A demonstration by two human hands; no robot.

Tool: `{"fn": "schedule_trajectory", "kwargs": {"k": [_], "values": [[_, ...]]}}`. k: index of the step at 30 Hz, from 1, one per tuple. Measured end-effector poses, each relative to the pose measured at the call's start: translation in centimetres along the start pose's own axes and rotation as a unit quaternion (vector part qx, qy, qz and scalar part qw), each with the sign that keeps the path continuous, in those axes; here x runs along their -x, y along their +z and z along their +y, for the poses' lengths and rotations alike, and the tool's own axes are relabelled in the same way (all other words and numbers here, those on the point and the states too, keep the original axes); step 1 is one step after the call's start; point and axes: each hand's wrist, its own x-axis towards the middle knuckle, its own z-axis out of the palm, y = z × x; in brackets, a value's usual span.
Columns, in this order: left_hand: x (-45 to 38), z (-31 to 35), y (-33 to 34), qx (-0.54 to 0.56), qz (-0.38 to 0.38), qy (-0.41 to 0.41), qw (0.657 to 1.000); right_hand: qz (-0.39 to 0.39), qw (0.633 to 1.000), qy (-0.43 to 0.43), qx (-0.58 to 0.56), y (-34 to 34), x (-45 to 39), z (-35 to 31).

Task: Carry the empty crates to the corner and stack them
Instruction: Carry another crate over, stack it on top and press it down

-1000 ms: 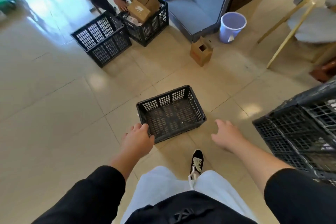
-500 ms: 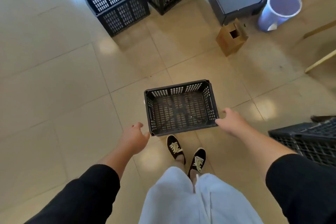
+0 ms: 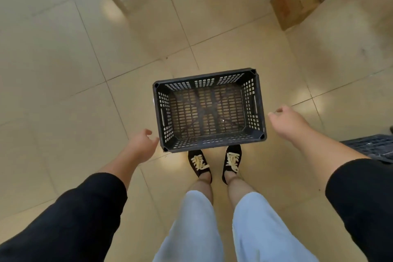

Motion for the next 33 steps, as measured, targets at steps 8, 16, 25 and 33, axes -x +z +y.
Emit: {"fn": "schedule_trajectory", "kwargs": {"k": [8,16,25,33], "values": [[-12.3,0.0,6.5,0.120,0.045,-0.064,0.990,-0.003,1.000,0.019,-0.015,7.7,-13.5,2.3],[-23.2,0.1,9.7,0.244,0.101,-0.093,0.960,0.041,0.995,0.046,-0.079,12.2,-23.8,3.1],[-28.0,-0.2,10.8,0.363,0.128,-0.084,0.919,0.059,0.983,0.026,-0.175,15.1,-29.0,3.6],[-19.9,-0.2,7.2,0.348,0.140,-0.065,0.925,0.090,0.989,0.035,-0.111,10.7,-22.1,4.0]]}}
